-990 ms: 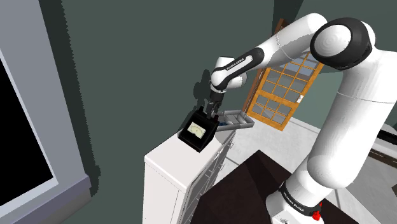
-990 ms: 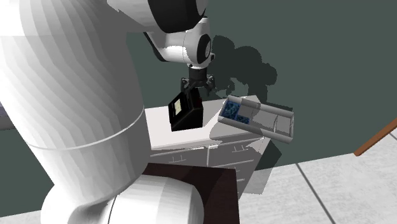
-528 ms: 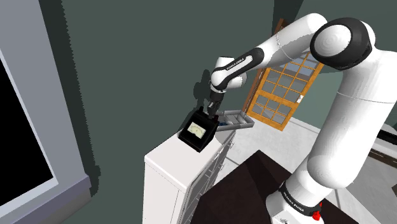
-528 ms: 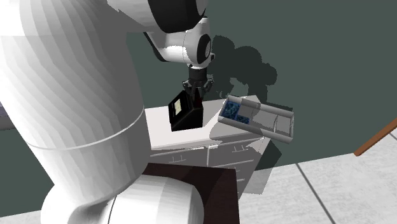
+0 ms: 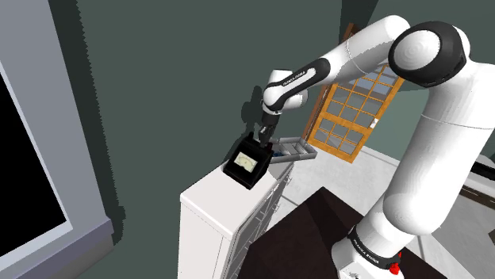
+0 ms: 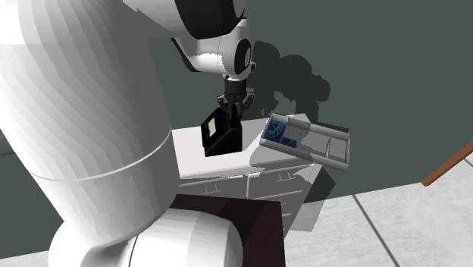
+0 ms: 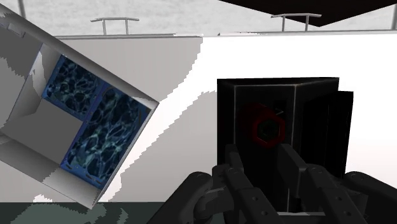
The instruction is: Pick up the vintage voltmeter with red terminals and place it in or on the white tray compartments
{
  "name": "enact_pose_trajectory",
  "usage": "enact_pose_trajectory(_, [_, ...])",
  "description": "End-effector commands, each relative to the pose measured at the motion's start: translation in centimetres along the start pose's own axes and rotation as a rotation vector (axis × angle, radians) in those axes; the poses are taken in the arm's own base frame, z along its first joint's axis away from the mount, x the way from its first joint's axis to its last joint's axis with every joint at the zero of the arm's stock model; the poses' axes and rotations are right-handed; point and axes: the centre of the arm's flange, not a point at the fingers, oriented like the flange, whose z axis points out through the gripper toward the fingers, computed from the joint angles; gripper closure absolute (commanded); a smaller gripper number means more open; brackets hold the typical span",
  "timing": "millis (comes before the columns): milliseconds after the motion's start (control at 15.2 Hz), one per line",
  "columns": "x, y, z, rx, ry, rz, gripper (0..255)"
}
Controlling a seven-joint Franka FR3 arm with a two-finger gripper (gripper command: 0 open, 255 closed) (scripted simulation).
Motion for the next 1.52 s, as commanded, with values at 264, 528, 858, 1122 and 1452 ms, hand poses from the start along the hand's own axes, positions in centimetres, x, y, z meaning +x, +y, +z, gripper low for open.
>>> enact_pose_trajectory(264, [-0.2,0.1,-3.2,-0.001,0.003,0.000,255])
enact_pose_trajectory(528, [-0.3,0.0,-5.3,-0.001,0.003,0.000,255])
enact_pose_trajectory(858, [-0.5,0.0,-7.9,-0.001,0.003,0.000,255])
enact_pose_trajectory(1122, [-0.6,0.0,-10.0,-0.001,0.003,0.000,255])
enact_pose_trajectory(1452, [-1.1,2.5,-12.1,-0.001,0.003,0.000,255])
